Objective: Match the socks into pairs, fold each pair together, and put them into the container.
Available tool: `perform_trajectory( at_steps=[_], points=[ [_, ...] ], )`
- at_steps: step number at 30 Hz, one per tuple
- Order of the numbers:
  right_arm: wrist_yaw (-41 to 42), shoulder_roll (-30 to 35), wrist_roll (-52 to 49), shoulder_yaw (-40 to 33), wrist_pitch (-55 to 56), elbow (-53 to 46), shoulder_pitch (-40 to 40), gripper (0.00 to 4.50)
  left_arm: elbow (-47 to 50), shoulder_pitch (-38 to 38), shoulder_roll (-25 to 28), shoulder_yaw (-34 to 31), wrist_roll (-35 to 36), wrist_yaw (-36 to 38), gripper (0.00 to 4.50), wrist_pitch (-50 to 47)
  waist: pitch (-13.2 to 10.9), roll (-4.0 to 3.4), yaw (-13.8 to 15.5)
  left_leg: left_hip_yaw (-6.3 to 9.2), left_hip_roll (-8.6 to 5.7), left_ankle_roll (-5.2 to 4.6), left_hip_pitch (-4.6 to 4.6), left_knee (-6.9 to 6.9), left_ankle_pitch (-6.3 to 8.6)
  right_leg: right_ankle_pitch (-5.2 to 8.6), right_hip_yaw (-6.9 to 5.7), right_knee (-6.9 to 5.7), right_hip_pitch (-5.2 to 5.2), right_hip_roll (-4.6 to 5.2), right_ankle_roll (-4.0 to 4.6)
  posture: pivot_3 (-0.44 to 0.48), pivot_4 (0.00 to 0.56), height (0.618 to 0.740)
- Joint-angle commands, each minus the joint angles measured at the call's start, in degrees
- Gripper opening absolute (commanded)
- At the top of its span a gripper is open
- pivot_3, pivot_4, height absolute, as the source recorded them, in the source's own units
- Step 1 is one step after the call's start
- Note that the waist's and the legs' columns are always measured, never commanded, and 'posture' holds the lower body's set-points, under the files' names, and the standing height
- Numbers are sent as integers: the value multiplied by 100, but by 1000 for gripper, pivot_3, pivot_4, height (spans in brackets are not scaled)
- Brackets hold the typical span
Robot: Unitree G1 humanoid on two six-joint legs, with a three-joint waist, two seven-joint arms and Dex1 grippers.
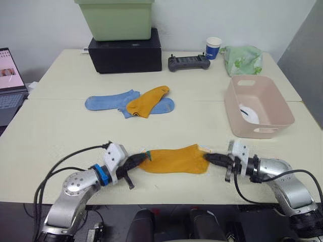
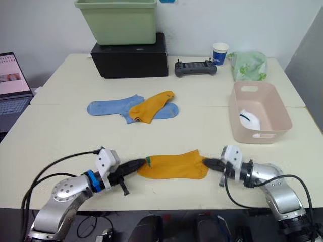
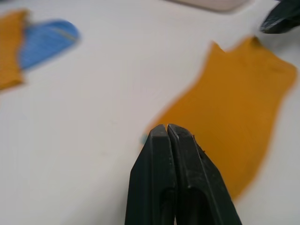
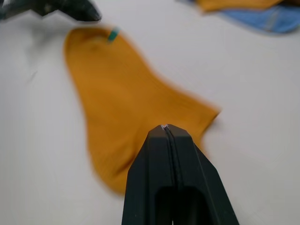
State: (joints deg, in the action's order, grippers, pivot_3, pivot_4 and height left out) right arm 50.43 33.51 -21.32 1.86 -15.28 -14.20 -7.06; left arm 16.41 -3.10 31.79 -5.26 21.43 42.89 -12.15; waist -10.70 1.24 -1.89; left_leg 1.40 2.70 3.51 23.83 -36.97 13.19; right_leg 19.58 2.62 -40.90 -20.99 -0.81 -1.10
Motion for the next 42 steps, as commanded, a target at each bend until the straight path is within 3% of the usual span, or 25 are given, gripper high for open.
perform_trajectory(
  at_steps=[1,9,10,12,18,23,31,35,39,42],
  points=[
    [-800,-203,33,-499,-142,-205,-242,1267,-63,34,-168,-873,188,-697,900,-33,0,0,4,-1,0,0,1,0,0,0,0,0,-1,0,0,0,150,740],
    [-1368,-562,276,-536,-55,27,-139,4259,-292,-402,-422,-1249,77,-1022,3620,156,0,0,12,-7,-1,0,7,1,0,0,5,4,-7,11,0,0,150,740],
    [-1381,-568,312,-539,-4,84,-98,4500,-292,-449,-431,-1232,53,-1014,3975,174,0,0,12,-7,-2,0,7,1,0,0,5,3,-6,11,0,0,150,740],
    [-1396,-570,349,-544,67,154,-48,4500,-276,-470,-450,-1221,54,-1023,4481,176,0,0,13,-7,-2,0,6,1,0,0,4,3,-6,10,1,0,150,740],
    [-1397,-591,343,-587,134,191,44,4500,-255,-395,-417,-1124,-82,-1030,4481,178,0,0,13,-7,-1,0,6,1,0,0,4,2,-6,9,0,0,150,740],
    [-1175,-512,272,-404,-18,-117,7,4500,-553,397,-259,-910,-276,-1043,4481,40,0,0,26,-6,-3,0,6,1,0,0,2,2,-5,4,1,0,150,740],
    [-1340,-685,187,-180,-505,-456,-401,4500,-3225,2466,75,209,-1817,-1001,4481,1064,1,-1,18,-13,-14,1,8,0,-1,-1,-6,1,-13,-7,1,0,150,740],
    [-1447,-715,243,-147,-564,-538,-470,4500,-4603,3292,-102,383,-2082,-1147,4481,1835,1,0,18,-10,-12,1,15,-1,-1,-1,-10,-1,-18,-8,1,0,150,740],
    [-1563,-732,228,-157,-609,-603,-472,4500,-5332,3663,-177,522,-2267,-1127,3571,2421,1,-1,19,-14,-12,1,17,-1,-1,-1,-12,-2,-21,-7,1,0,150,740],
    [-1621,-729,198,-175,-678,-691,-449,4500,-5772,3933,-246,587,-2385,-1176,2501,2715,1,-1,22,-14,-12,1,17,-2,-1,-1,-12,-5,-21,-7,1,0,150,740]
  ],
)
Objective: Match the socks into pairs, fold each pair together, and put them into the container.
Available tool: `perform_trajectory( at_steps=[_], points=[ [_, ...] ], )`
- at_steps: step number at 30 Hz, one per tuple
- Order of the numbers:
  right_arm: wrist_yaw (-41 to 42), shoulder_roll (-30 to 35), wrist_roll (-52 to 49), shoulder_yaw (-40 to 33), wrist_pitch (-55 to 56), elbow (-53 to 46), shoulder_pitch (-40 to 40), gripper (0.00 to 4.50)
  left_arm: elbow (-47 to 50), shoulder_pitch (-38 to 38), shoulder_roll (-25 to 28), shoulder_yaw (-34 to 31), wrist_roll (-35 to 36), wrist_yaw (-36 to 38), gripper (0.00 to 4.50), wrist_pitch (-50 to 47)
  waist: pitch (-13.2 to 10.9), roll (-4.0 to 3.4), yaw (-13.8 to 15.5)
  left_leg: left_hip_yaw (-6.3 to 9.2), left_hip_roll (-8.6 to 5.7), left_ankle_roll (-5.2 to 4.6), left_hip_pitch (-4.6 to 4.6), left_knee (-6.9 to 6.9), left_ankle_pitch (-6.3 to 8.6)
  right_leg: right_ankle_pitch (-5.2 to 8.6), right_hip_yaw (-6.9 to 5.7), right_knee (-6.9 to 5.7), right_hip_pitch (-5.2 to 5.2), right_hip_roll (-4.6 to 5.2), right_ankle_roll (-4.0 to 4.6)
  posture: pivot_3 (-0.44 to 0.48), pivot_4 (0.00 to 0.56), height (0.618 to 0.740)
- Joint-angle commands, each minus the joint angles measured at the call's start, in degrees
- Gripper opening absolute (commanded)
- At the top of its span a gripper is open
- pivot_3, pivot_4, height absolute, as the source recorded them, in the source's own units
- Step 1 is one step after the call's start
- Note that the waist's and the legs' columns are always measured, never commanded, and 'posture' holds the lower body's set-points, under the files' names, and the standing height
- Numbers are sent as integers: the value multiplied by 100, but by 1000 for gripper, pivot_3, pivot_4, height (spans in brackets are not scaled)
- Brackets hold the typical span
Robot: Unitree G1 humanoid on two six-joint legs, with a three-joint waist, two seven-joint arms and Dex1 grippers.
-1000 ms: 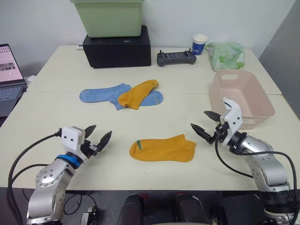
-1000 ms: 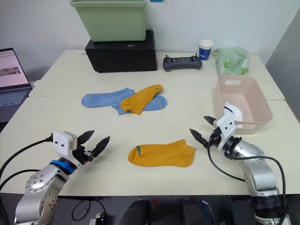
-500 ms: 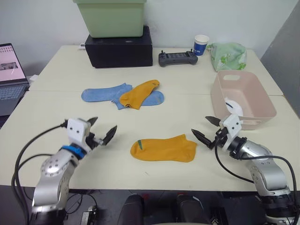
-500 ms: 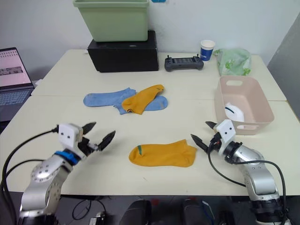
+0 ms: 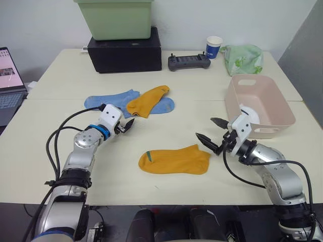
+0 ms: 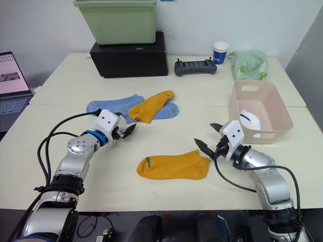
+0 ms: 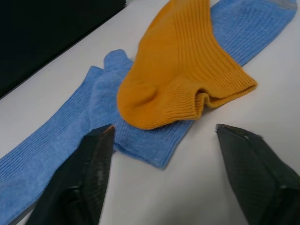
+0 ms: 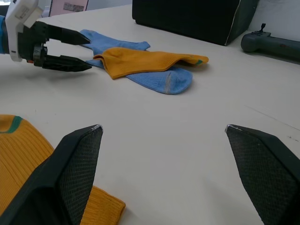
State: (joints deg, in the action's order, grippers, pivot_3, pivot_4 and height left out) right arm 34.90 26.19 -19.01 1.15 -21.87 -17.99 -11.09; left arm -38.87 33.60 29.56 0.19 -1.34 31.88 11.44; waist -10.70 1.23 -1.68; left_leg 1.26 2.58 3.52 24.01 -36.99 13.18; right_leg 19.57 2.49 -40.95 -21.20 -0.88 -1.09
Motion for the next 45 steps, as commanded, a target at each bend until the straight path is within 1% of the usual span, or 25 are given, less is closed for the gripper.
perform_trajectory(
  at_steps=[1,5,6,7,8,13,15,17,18,21,24,29,31,34,37,39,41,44,45],
  points=[
    [-83,5,-32,-99,-30,-328,-44,4500,-394,354,-58,42,-116,-91,2178,443,0,0,3,0,0,0,0,0,0,0,-1,-2,0,0,0,0,150,740],
    [-105,5,-43,-95,-64,-348,-48,4500,-925,655,-137,137,-256,-80,888,814,0,0,4,-1,-2,0,1,-1,0,0,-3,-2,0,-2,0,0,150,740],
    [-110,3,-46,-92,-74,-349,-54,4500,-1039,721,-146,166,-305,-78,471,908,0,0,3,-2,-4,0,2,-1,0,0,-5,-2,0,-2,0,0,150,740],
    [-114,2,-46,-92,-79,-347,-62,4500,-1128,774,-148,192,-343,-77,214,986,0,0,2,-3,-4,0,1,-1,0,0,-5,-2,0,-2,0,0,150,740],
    [-118,3,-47,-95,-83,-340,-72,4500,-1204,824,-142,228,-386,-86,62,1062,0,0,1,-3,-4,0,1,-1,0,0,-4,-2,0,-2,0,0,150,740],
    [-132,14,-42,-97,-78,-330,-77,4500,-1314,879,-121,201,-394,-45,62,1219,0,0,-2,-8,-4,0,1,0,0,0,-6,-3,-1,-2,0,0,150,740],
    [-135,12,-36,-88,-77,-337,-71,4500,-1161,769,-101,170,-325,67,62,1219,0,0,0,-8,-3,0,1,0,0,0,-6,-2,-1,-2,0,0,150,740],
    [-135,14,-41,-85,-84,-356,-64,4500,-718,536,-61,143,-205,258,62,1176,0,0,-7,-8,-2,0,1,0,0,0,-6,-3,-1,-2,0,0,150,740],
    [-131,19,-39,-81,-86,-361,-62,4500,-405,402,-51,109,-93,380,62,1117,0,0,-9,-7,0,0,0,0,0,0,-3,-3,-1,-2,0,0,150,740],
    [-106,46,-59,-97,-99,-379,-48,4500,1101,-121,-23,21,535,952,62,528,0,0,-8,-5,12,5,1,0,-3,0,0,-3,-3,3,0,0,150,740],
    [-42,95,-56,-122,-58,-296,-59,4500,2744,-641,85,70,1050,1301,62,-511,0,0,-3,4,17,10,3,-1,-6,0,4,-5,-1,7,0,0,150,740],
    [38,149,-19,-167,21,-92,-179,4500,4998,-1517,437,242,1856,1678,62,-2339,1,-2,-23,6,12,3,-4,-1,-2,0,12,-5,7,5,0,0,150,740],
    [65,172,-22,-184,33,-59,-209,4500,5660,-1768,535,324,2159,1745,62,-2912,1,-1,-19,6,14,2,-5,0,-2,0,16,-5,8,6,0,0,150,740],
    [122,219,-30,-184,53,1,-227,4500,6561,-2021,712,671,2607,1967,62,-3755,1,-1,-16,9,13,2,-5,0,-2,0,14,-4,8,5,0,0,150,740],
    [176,243,-16,-182,93,81,-241,4500,6948,-1981,737,962,2882,2011,62,-4356,1,-1,-13,8,10,2,-5,-1,-1,1,16,-4,9,2,-1,0,150,740],
    [233,271,0,-178,129,140,-246,4500,6991,-1931,782,1132,3086,2135,62,-4771,1,-1,-13,7,7,2,-5,-1,-1,1,16,-4,10,2,-1,0,150,740],
    [271,296,-1,-179,150,166,-237,4500,6953,-1907,804,1212,3166,2199,62,-4968,1,-1,-13,8,3,1,-5,-1,-1,1,15,-4,9,-1,-1,0,150,740],
    [382,381,-30,-210,172,174,-141,4500,6733,-1898,714,1244,3198,2231,597,-5046,1,-1,-12,8,4,1,-5,-1,-1,1,15,-3,8,-3,0,0,150,740],
    [459,446,-29,-209,183,170,-91,4500,6675,-1894,767,1297,3156,2331,898,-5016,1,-1,-11,8,4,1,-5,-1,-1,1,15,-3,8,-4,-1,0,150,740]
  ],
)
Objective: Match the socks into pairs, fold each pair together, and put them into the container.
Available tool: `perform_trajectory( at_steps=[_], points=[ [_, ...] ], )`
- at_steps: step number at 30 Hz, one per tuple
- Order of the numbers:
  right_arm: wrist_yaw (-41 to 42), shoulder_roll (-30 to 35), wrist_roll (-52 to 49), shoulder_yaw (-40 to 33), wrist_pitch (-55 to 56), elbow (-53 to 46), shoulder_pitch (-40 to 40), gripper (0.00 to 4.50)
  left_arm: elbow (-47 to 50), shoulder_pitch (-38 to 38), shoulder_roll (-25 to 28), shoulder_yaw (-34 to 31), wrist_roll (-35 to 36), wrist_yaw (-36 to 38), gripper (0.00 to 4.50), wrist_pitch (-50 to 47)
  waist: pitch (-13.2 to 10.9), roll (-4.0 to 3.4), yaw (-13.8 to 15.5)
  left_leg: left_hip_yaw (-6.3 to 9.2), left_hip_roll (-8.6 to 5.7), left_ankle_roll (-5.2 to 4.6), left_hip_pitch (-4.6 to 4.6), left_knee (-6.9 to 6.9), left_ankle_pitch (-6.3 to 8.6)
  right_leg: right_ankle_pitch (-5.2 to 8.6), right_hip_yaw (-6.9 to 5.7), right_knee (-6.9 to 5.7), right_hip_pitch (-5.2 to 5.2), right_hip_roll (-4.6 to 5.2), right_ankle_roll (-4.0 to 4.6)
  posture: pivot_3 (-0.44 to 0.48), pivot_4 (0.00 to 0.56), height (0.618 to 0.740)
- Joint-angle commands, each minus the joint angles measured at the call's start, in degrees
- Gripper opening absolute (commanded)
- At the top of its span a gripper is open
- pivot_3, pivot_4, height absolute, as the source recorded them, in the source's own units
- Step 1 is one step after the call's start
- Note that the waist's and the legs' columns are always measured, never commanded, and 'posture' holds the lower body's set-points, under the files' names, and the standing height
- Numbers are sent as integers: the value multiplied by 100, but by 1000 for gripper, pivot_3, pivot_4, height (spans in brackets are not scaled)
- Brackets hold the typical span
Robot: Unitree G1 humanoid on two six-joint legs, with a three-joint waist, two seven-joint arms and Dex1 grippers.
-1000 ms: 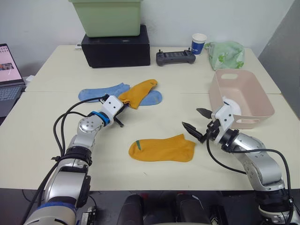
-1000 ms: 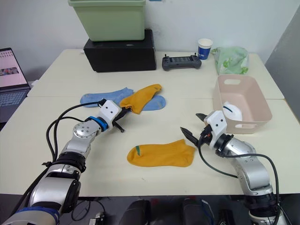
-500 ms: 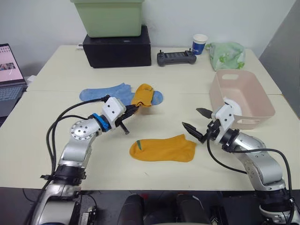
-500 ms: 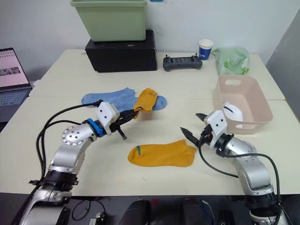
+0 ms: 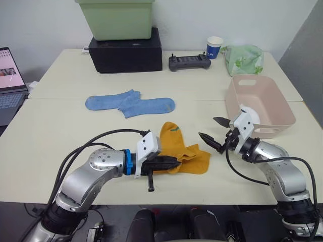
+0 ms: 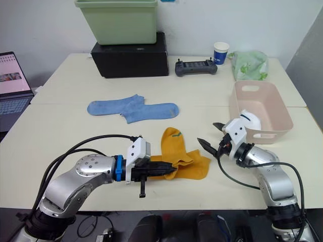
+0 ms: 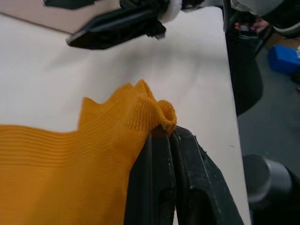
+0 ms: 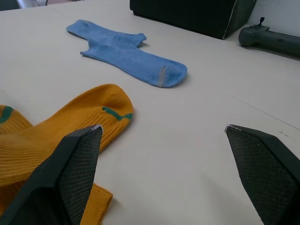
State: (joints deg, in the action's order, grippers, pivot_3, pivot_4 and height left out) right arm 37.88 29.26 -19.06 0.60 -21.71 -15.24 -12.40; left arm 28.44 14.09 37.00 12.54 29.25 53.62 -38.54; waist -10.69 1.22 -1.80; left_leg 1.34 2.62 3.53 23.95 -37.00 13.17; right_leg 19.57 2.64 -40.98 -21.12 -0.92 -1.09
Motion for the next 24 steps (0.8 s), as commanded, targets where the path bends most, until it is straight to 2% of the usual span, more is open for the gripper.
perform_trajectory(
  at_steps=[1,6,7,9,12,15,20,23,24],
  points=[
    [245,203,-48,-161,153,-124,91,4500,-94,72,50,78,83,216,1203,-9,0,0,1,0,0,0,0,0,0,0,0,0,0,0,0,0,150,740],
    [920,734,-302,-93,-79,-472,494,4500,-410,578,-75,-475,613,224,2863,-379,0,0,13,0,-1,0,2,-1,0,0,-1,2,1,0,0,0,150,740],
    [1063,837,-338,-47,-104,-564,577,4500,-585,699,-107,-579,612,172,3195,-359,0,0,18,-1,-1,-1,2,-2,0,0,0,2,0,1,0,0,150,740],
    [1330,1026,-379,105,-133,-763,732,4500,-1240,987,-186,-633,172,-14,3794,93,0,0,16,-1,-3,-1,2,-2,0,0,-3,3,1,0,0,0,150,740],
    [1630,1239,-22,589,113,-859,855,4500,-2575,1517,-458,-532,-630,-355,3794,1064,0,0,9,-2,-17,-1,-4,-2,0,0,-6,3,4,-4,0,0,150,740],
    [1538,1158,268,937,123,-712,749,4500,-3800,2062,-823,-337,-1289,-634,3794,1792,-1,2,9,-1,-19,-1,-1,-5,0,0,-9,4,2,-6,0,0,150,740],
    [1663,958,-41,1133,-386,-813,655,4500,-5148,2542,-1275,-182,-1912,-787,3794,2521,-1,2,14,-8,-22,-1,8,-6,0,0,-11,7,-6,-3,0,0,150,740],
    [1672,914,-69,1201,-514,-847,578,4500,-5613,2673,-1429,-129,-2143,-770,3794,2789,-1,2,16,-5,-24,0,7,-8,0,0,-12,7,-3,-2,0,0,150,740],
    [1695,921,-82,1221,-558,-846,550,4323,-5729,2706,-1459,-100,-2215,-735,3808,2843,-1,2,11,-5,-23,-1,7,-8,0,0,-11,6,-3,-2,0,0,150,740]
  ],
)
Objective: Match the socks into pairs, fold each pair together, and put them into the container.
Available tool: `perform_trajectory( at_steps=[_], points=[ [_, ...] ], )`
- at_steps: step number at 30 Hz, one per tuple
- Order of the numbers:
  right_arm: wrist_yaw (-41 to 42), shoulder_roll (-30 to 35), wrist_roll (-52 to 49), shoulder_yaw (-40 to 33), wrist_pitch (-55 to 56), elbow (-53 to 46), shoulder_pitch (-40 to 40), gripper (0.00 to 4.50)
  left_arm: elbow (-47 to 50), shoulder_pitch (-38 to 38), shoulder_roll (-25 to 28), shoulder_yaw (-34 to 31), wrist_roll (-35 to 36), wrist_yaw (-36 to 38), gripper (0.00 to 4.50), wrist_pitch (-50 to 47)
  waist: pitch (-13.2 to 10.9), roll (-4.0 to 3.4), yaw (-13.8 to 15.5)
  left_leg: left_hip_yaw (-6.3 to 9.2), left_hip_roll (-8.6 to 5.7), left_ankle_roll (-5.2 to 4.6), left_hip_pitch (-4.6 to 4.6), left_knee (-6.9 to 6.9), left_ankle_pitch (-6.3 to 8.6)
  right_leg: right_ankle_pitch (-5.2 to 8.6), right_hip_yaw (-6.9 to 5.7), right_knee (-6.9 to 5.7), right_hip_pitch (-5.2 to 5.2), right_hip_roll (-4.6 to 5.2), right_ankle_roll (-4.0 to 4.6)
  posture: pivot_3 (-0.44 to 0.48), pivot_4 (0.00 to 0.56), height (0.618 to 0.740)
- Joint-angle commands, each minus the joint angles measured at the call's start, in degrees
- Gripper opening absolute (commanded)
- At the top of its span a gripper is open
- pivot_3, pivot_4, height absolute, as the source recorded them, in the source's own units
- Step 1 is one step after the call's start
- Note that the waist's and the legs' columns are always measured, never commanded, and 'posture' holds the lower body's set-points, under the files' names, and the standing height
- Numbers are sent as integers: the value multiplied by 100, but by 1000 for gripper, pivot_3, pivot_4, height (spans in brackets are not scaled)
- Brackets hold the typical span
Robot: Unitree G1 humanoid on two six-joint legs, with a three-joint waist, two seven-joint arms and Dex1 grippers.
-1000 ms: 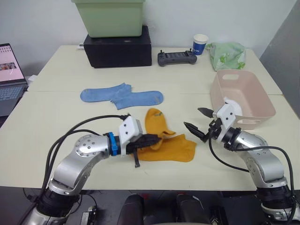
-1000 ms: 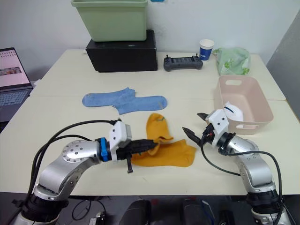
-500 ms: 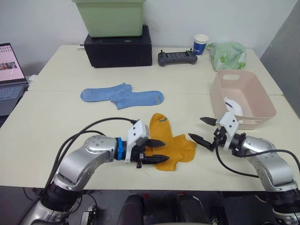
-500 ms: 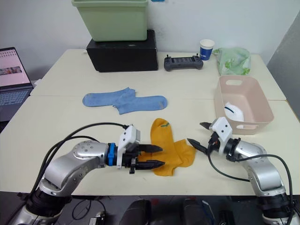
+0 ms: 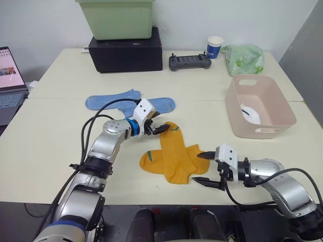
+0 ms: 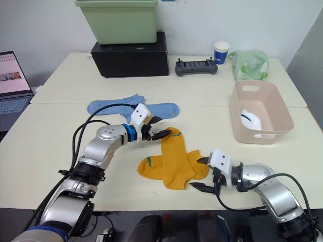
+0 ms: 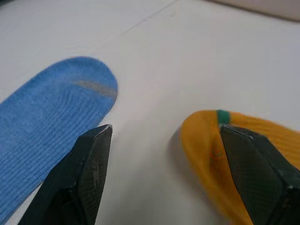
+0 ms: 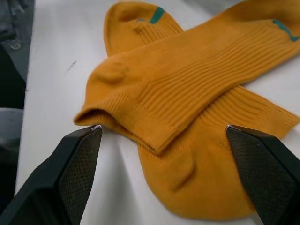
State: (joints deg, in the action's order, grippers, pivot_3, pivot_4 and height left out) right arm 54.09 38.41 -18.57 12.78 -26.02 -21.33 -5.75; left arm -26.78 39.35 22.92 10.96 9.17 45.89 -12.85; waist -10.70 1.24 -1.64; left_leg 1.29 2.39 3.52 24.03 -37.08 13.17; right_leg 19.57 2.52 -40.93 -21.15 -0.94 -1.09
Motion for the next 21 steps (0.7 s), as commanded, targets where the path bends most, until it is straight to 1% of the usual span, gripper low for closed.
perform_trajectory(
  at_steps=[1,2,4,5,6,7,11,13,15,17,21],
  points=[
    [96,19,-141,23,-167,-241,-136,4119,-294,200,-73,69,-265,68,3813,305,0,0,-8,-1,0,0,0,0,0,0,0,-1,-1,0,0,0,150,740],
    [129,42,-154,47,-209,-240,-153,3983,-374,221,-98,72,-317,87,3813,313,0,0,-8,0,0,0,0,0,0,0,0,-1,-1,0,0,0,150,740],
    [145,56,-51,134,-197,-186,-186,3233,-485,241,-149,50,-343,167,3813,381,0,0,-3,1,0,0,0,0,0,0,-1,-2,-1,-1,0,0,150,740],
    [138,48,-13,170,-198,-155,-207,2937,-520,252,-178,29,-345,189,3813,400,0,0,-4,2,0,0,0,0,0,0,-1,-2,-1,-1,0,0,150,740],
    [130,37,9,197,-197,-129,-230,2542,-543,263,-196,15,-355,202,3418,422,0,0,-3,0,0,0,-1,0,0,0,-2,-3,0,-1,0,0,150,740],
    [109,13,17,219,-205,-101,-263,2222,-544,267,-206,5,-365,226,3251,434,0,0,-2,1,0,0,0,0,0,0,-2,-3,0,-1,0,0,150,740],
    [57,-82,32,242,-216,-2,-327,694,-489,250,-212,-25,-410,288,1909,430,0,0,-6,1,1,1,0,0,0,0,-2,-2,-1,-1,0,0,150,740],
    [70,-78,97,264,-188,34,-340,17,-416,221,-204,-34,-393,339,1263,380,0,0,-5,2,2,1,0,0,0,0,-2,-4,-1,-1,0,0,150,740],
    [77,-39,216,278,-101,74,-355,0,-342,171,-178,-34,-384,393,546,339,0,0,-4,2,2,1,0,0,-1,0,-3,-4,0,-1,0,0,150,740],
    [111,-16,241,254,-73,87,-368,0,-317,147,-167,-44,-388,417,21,333,0,0,-4,1,3,1,0,0,-1,0,-3,-4,-1,0,0,0,150,740],
    [189,-9,10,69,-177,-65,-404,0,-258,116,-146,-86,-364,431,21,297,0,0,-5,2,5,1,-1,0,-1,0,-3,-4,-1,-1,0,0,150,740]
  ],
)
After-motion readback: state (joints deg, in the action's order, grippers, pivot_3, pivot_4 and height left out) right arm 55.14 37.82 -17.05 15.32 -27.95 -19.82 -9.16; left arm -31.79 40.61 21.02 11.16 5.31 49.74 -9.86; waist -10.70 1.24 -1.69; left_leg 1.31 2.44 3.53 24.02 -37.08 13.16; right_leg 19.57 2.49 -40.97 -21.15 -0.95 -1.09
